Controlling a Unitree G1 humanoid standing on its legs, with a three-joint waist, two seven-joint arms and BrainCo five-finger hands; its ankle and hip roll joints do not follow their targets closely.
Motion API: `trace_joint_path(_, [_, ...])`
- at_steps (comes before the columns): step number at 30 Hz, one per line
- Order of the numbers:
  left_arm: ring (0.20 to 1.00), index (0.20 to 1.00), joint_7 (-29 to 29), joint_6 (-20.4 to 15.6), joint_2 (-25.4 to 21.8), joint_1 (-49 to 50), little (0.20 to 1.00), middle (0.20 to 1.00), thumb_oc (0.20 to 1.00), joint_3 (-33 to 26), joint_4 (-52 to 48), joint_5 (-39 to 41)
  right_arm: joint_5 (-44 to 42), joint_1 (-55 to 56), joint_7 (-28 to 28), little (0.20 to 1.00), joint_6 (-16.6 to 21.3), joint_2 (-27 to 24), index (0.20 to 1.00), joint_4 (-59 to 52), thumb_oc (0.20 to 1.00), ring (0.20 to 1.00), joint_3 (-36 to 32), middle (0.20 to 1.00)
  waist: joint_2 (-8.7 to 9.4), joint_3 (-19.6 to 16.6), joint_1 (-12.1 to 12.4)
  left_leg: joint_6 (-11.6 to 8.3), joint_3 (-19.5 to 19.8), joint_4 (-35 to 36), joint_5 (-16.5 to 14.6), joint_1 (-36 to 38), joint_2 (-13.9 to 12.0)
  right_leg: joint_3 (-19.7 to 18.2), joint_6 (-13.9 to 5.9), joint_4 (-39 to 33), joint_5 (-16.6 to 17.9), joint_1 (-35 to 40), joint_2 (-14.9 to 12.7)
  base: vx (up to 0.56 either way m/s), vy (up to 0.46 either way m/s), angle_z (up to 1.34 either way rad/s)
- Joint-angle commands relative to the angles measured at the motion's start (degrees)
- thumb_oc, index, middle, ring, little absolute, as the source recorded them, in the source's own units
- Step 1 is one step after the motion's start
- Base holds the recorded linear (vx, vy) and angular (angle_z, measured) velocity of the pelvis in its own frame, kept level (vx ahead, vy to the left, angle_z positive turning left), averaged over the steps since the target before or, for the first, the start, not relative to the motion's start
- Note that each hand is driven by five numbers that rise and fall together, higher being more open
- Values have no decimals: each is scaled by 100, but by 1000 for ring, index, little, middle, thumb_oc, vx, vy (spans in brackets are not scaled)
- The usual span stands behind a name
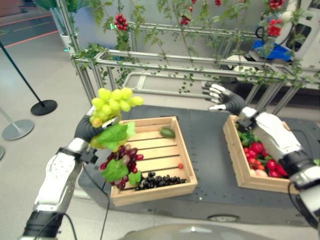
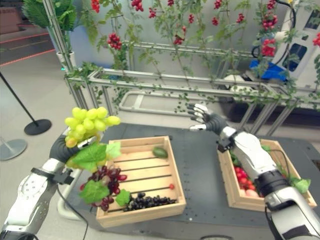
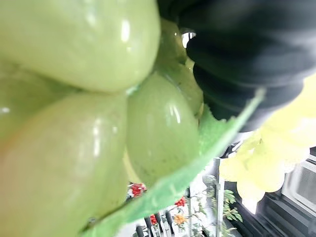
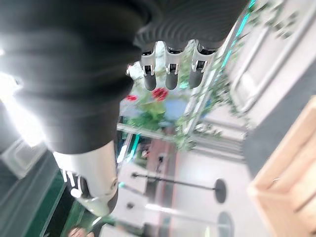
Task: Pick up the fruits from the basket on one side to the basket on the other side
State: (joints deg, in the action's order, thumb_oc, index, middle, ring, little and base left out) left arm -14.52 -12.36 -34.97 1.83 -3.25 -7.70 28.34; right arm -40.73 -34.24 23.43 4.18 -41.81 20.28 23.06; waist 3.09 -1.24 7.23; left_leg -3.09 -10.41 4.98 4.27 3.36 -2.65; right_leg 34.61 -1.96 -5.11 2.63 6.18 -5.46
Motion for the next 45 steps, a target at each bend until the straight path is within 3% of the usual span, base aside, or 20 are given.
trace_joint_path(1, [200,200,75,-536,-185,-549,200,200,200,161,-411,347,-203,-284,1,1000,221,44,1000,-139,1000,1000,168,1000,75,-484,6,-166,-258,-200,-277,-137,56,20,-582,80,-57,4,-505,0,0,0])
trace_joint_path(33, [200,200,-36,-424,11,-726,200,200,200,274,-388,231,249,137,331,1000,104,342,1000,-244,1000,1000,248,1000,-8,-415,-125,-117,-365,-215,-321,-61,44,45,-578,163,-71,70,-544,0,0,0])
trace_joint_path(40, [200,200,-86,-384,36,-917,200,200,200,474,-423,262,557,-22,460,1000,72,502,1000,-236,1000,1000,651,1000,-4,-424,-129,-112,-390,-232,-329,-52,25,12,-571,165,-75,63,-545,0,0,0])
trace_joint_path(45, [200,200,-125,-351,60,-1252,200,200,200,769,-390,240,856,-241,624,1000,-24,966,1000,-210,1000,1000,1216,1000,-2,-439,-174,-108,-431,-256,-352,2,11,-47,-543,174,-98,87,-526,7,-8,-3])
